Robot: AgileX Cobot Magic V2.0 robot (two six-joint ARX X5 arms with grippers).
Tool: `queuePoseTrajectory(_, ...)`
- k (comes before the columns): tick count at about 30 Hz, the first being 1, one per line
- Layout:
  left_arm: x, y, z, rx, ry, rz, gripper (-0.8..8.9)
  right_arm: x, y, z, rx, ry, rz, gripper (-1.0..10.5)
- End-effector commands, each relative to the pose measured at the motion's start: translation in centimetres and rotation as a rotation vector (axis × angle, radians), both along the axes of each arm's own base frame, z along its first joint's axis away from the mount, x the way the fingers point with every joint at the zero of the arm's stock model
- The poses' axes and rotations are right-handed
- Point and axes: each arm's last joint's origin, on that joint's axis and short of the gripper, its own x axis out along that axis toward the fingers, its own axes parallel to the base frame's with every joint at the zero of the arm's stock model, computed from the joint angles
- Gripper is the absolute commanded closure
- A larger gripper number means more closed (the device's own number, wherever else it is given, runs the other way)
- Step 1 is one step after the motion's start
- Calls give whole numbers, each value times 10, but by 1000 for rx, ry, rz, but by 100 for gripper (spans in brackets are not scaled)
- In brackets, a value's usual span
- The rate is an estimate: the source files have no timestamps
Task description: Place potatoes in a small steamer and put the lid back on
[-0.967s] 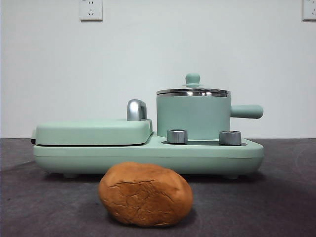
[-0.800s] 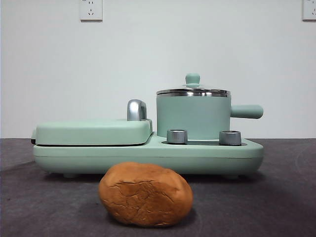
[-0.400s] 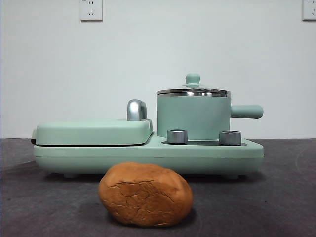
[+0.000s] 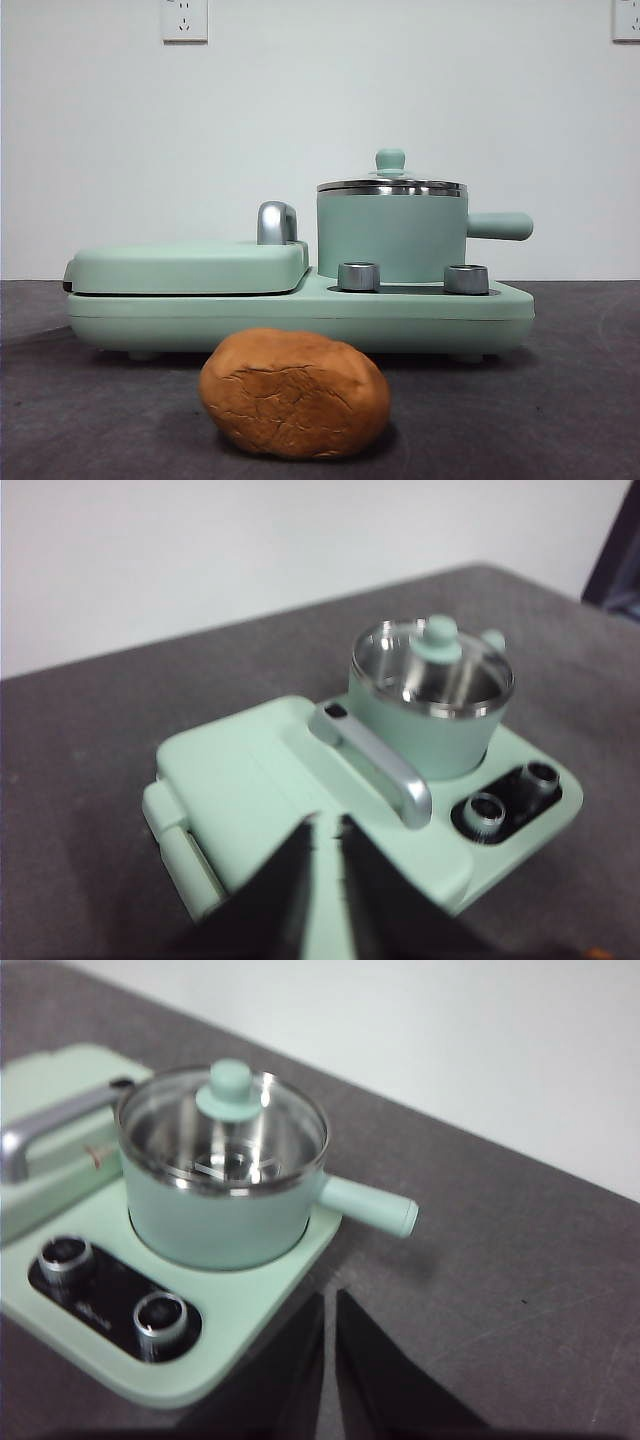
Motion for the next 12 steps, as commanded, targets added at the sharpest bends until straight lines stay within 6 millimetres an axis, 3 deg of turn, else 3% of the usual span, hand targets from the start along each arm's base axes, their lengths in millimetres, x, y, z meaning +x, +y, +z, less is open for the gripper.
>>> queuePoseTrajectory(1, 4, -3, 6, 49, -53, -41, 515, 4, 1, 3, -40, -17, 24, 792)
queuePoseTrajectory(2, 5, -4, 5, 49, -53, -48, 456, 5, 1, 2, -40, -12, 26, 729)
queuePoseTrajectory(4, 5, -6, 5, 49, -54, -59, 443, 5, 1, 2, -40, -11, 25, 658)
queuePoseTrajectory(12, 9, -17, 7, 36, -80, -123, 518, 4, 1, 3, -8, 0, 14, 652)
